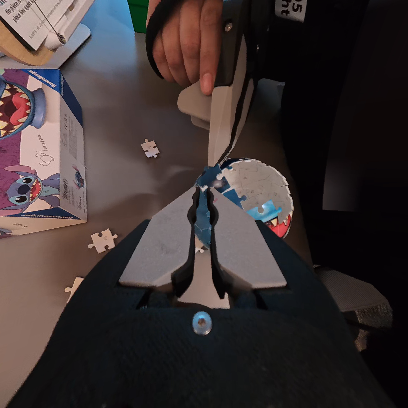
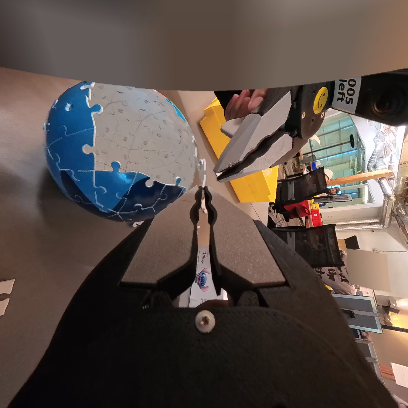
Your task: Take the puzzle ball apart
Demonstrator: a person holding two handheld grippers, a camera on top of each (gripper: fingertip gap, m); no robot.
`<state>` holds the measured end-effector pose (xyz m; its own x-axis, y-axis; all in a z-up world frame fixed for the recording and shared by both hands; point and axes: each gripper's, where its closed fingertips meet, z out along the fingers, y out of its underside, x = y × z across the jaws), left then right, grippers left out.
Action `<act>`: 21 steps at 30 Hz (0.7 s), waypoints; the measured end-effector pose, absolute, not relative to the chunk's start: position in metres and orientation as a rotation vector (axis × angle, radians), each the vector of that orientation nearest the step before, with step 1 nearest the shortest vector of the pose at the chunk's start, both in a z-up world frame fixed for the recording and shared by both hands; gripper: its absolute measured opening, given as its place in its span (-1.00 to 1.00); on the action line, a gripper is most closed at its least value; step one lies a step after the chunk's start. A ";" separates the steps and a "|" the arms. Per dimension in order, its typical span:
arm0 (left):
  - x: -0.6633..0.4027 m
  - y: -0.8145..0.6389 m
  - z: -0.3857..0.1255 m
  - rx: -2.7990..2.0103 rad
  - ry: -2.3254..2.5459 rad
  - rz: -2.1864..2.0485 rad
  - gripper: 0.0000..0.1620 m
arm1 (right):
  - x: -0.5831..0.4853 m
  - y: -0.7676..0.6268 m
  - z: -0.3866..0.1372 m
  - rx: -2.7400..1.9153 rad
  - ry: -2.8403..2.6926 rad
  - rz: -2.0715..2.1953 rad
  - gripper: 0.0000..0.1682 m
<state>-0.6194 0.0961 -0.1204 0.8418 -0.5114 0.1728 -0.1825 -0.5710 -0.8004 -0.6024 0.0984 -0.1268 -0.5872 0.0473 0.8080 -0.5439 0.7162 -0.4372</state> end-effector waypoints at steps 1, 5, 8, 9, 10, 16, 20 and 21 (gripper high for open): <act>-0.619 0.096 -0.119 -2.164 0.504 -0.501 -0.95 | -0.602 0.099 -0.126 0.376 -2.050 0.868 -1.00; -0.619 0.095 -0.119 -2.161 0.501 -0.506 -0.95 | -0.602 0.099 -0.127 0.363 -2.053 0.893 -1.00; -0.622 0.094 -0.120 -2.170 0.499 -0.485 -0.93 | -0.603 0.100 -0.125 0.368 -2.019 0.869 -1.00; -0.623 0.094 -0.118 -2.166 0.494 -0.480 -0.93 | -0.603 0.101 -0.126 0.372 -2.013 0.859 -1.00; -0.625 0.094 -0.117 -2.160 0.484 -0.479 -0.93 | -0.603 0.101 -0.126 0.379 -1.999 0.843 -1.00; -0.636 0.093 -0.112 -2.148 0.440 -0.459 -0.93 | -0.601 0.101 -0.126 0.386 -1.986 0.851 -1.00; -0.638 0.092 -0.110 -2.145 0.436 -0.448 -0.93 | -0.602 0.101 -0.125 0.379 -1.987 0.865 -1.00; -0.639 0.091 -0.110 -2.149 0.436 -0.445 -0.93 | -0.602 0.101 -0.125 0.379 -1.985 0.864 -1.00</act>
<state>-0.6388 0.0913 -0.1105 0.8745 -0.4593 0.1557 -0.1467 -0.5566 -0.8177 -0.6022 0.1014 -0.1248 -0.5395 0.0712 0.8389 -0.5652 0.7079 -0.4236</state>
